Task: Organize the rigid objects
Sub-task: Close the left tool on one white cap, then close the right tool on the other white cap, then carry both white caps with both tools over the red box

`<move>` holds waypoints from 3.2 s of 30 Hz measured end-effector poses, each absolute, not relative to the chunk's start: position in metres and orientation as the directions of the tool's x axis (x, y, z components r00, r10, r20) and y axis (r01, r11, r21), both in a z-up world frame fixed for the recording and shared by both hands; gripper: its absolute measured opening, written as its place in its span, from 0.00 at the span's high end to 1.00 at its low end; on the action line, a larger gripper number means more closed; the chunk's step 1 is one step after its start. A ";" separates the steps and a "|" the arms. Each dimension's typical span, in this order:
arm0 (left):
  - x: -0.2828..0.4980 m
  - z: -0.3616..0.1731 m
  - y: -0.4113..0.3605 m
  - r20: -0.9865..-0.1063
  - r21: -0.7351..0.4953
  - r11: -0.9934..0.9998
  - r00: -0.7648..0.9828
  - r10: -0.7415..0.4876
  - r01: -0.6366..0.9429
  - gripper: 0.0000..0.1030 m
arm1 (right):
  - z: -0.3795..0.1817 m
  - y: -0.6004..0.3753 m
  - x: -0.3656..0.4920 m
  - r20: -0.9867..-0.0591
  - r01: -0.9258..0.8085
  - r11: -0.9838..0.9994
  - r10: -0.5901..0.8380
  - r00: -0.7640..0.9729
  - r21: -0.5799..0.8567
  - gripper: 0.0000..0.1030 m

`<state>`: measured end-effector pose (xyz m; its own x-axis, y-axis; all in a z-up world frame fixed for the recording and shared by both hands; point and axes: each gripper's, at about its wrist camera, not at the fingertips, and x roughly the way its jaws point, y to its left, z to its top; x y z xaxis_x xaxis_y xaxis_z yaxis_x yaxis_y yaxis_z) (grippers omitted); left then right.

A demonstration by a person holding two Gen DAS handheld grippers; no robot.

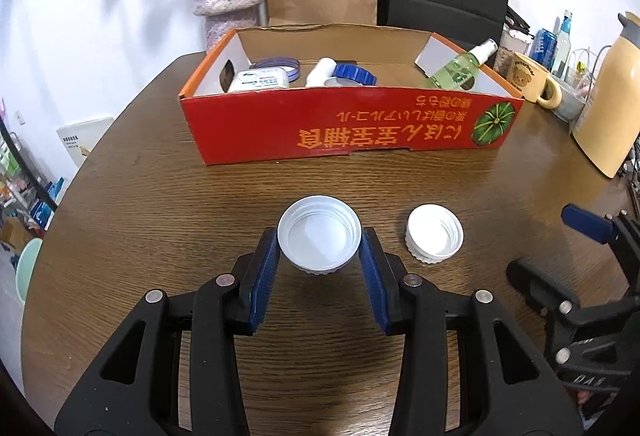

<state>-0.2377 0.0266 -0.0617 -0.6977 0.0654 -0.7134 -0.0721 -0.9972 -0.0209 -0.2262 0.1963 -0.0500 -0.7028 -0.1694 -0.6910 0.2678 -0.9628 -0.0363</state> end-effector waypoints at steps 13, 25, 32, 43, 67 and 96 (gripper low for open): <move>-0.240 -0.058 -0.006 -0.699 -0.002 -1.000 -0.715 0.020 -0.025 0.64 | -0.059 0.147 -0.246 -0.731 0.329 -0.943 -0.186 -0.656 -0.055 0.09; -0.241 -0.053 -0.033 -0.689 -0.004 -1.000 -0.725 0.002 0.000 0.64 | -0.069 0.126 -0.266 -0.777 0.313 -0.946 -0.136 -0.614 -0.082 0.09; -0.243 -0.053 -0.040 -0.686 -0.006 -1.000 -0.727 -0.005 0.012 0.64 | -0.071 0.119 -0.269 -0.787 0.325 -0.942 -0.137 -0.601 -0.084 0.10; -0.241 -0.052 -0.040 -0.682 -0.006 -1.000 -0.731 -0.002 0.009 0.64 | -0.062 0.116 -0.262 -0.756 0.348 -0.936 -0.195 -0.625 -0.046 0.57; -0.237 -0.035 -0.023 -0.621 0.036 -0.999 -0.783 -0.039 0.022 0.64 | -0.020 0.132 -0.252 -0.617 0.336 -0.941 -0.247 -0.747 -0.030 0.57; -0.320 -0.002 0.018 -0.569 -0.017 -1.000 -0.823 -0.009 0.023 0.64 | 0.017 0.163 -0.324 -0.522 0.279 -0.960 -0.233 -0.820 -0.009 0.57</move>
